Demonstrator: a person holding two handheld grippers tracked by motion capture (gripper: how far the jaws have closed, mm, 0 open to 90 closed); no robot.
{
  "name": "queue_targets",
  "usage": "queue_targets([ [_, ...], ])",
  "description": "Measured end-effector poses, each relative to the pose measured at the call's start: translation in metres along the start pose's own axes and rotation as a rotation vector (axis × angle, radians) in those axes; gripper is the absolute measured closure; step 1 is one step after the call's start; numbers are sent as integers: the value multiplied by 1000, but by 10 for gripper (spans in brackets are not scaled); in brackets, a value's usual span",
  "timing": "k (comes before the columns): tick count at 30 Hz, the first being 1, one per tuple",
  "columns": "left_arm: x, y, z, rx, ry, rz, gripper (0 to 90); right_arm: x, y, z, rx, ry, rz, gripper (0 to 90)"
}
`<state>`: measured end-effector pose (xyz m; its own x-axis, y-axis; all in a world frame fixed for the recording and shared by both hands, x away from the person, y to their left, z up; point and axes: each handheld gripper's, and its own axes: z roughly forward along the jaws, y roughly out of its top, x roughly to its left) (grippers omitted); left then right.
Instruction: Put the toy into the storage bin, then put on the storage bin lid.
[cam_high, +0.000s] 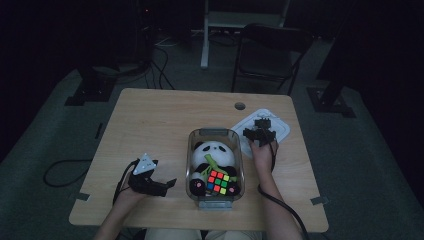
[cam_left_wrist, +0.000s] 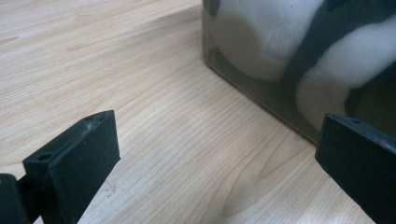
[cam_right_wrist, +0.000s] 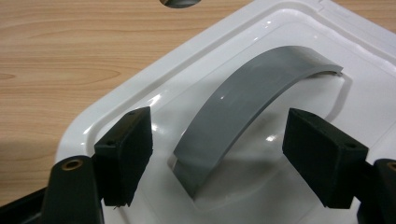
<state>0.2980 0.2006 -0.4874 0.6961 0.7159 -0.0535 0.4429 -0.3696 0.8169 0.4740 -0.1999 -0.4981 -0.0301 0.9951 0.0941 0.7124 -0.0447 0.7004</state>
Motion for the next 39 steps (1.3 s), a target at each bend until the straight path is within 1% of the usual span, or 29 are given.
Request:
queue_targets([
  [1,-1,1,0,-6,6,2,4,0,0,1,2,-4,2,274],
  [2,-1,1,1,-10,3,-2,5,0,-2,2,-8,-18,6,308],
  [3,-2,1,1,-11,2,-1,5,0,-2,3,-7,-24,6,326],
  [4,-2,1,2,-12,6,1,5,0,-3,4,-7,-37,5,325],
  [7,-1,2,4,-9,1,-1,5,-2,-4,7,6,-30,23,345],
  [9,0,1,6,-6,6,2,5,-2,-3,7,14,-24,26,386],
  [11,2,1,8,-7,9,-4,5,-1,-3,7,19,-13,25,430],
  [12,2,1,9,-12,8,-5,5,-1,-3,6,20,-4,24,469],
  [13,2,2,9,-14,5,-6,5,-1,-3,6,20,4,21,532],
  [14,2,2,9,-16,3,-6,5,-1,-3,4,12,3,15,571],
  [15,1,3,10,-19,0,-7,5,-2,-3,3,4,-11,14,577],
  [18,1,5,11,-19,0,-1,5,-8,-6,1,4,17,29,604],
  [20,1,6,11,-22,0,-6,5,-14,-7,-2,8,41,41,627],
  [22,1,7,12,-26,5,-7,5,-19,-7,-8,-2,66,27,652],
  [24,1,8,12,-24,0,-6,5,-25,-6,-15,-7,75,13,671],
  [25,0,8,13,-22,1,-3,5,-28,-6,-19,-6,81,9,680],
  [27,-1,9,13,-20,-5,1,5,-33,-6,-26,1,109,-3,696],
  [28,-2,10,13,-19,-3,4,5,-36,-6,-30,7,128,-11,704],
  [30,-3,11,13,-28,-4,6,5,-41,-8,-37,17,186,-19,718],
  [31,-4,12,13,-30,-6,5,5,-44,-10,-40,23,216,-36,723],
  [33,-5,14,12,-33,-3,9,5,-50,-15,-47,43,244,-62,725],
  [34,-5,15,12,-35,-3,8,5,-54,-18,-49,49,276,-76,724],
  [35,-5,16,12,-42,-4,4,5,-58,-21,-51,57,291,-84,723],
  [36,-4,17,13,-41,-7,3,5,-61,-24,-53,63,294,-89,721],
  [37,-5,18,13,-37,-10,1,5,-66,-27,-55,70,310,-95,715],
  [39,-6,20,15,-34,-5,12,5,-74,-33,-56,71,311,-84,706],
])
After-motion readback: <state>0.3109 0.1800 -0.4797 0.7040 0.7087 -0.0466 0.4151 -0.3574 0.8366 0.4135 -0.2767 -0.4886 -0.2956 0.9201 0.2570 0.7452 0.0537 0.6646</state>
